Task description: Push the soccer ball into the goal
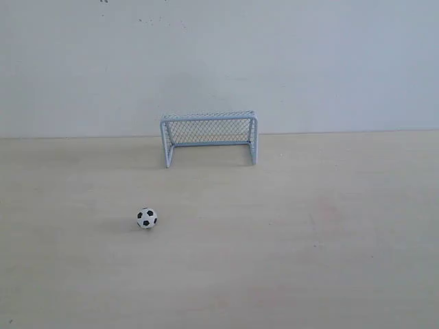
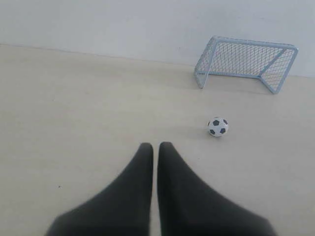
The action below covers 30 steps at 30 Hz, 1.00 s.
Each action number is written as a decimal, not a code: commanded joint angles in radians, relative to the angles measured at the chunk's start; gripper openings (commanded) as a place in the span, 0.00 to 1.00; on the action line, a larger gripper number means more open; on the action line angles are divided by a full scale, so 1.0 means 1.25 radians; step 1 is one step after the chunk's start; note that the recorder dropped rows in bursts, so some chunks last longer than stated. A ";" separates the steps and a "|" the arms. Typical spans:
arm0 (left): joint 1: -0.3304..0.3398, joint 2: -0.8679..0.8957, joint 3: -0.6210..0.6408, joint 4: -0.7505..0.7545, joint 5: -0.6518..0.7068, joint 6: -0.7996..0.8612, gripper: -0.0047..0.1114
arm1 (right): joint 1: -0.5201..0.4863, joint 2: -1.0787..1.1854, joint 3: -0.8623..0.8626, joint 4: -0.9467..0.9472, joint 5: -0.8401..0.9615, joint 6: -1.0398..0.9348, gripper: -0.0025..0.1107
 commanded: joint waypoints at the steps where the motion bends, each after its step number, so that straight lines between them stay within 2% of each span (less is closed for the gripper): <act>1: 0.000 -0.002 0.003 0.002 -0.006 0.000 0.08 | 0.001 -0.004 -0.001 0.001 -0.004 -0.002 0.02; 20: 0.000 -0.002 0.003 0.002 -0.006 0.002 0.08 | 0.001 -0.004 -0.001 0.001 -0.004 -0.002 0.02; 22: 0.000 -0.002 0.003 0.046 -0.006 0.055 0.08 | 0.001 -0.004 -0.001 0.001 -0.004 -0.002 0.02; 25: 0.000 -0.002 0.003 0.046 -0.003 0.054 0.08 | 0.001 -0.004 -0.001 0.001 -0.004 -0.002 0.02; 27: 0.000 -0.002 0.003 -0.011 0.000 0.050 0.08 | 0.001 -0.004 -0.001 0.001 -0.004 -0.002 0.02; 30: 0.000 -0.002 -0.095 -0.132 0.030 0.039 0.08 | 0.001 -0.004 -0.001 0.001 -0.004 -0.002 0.02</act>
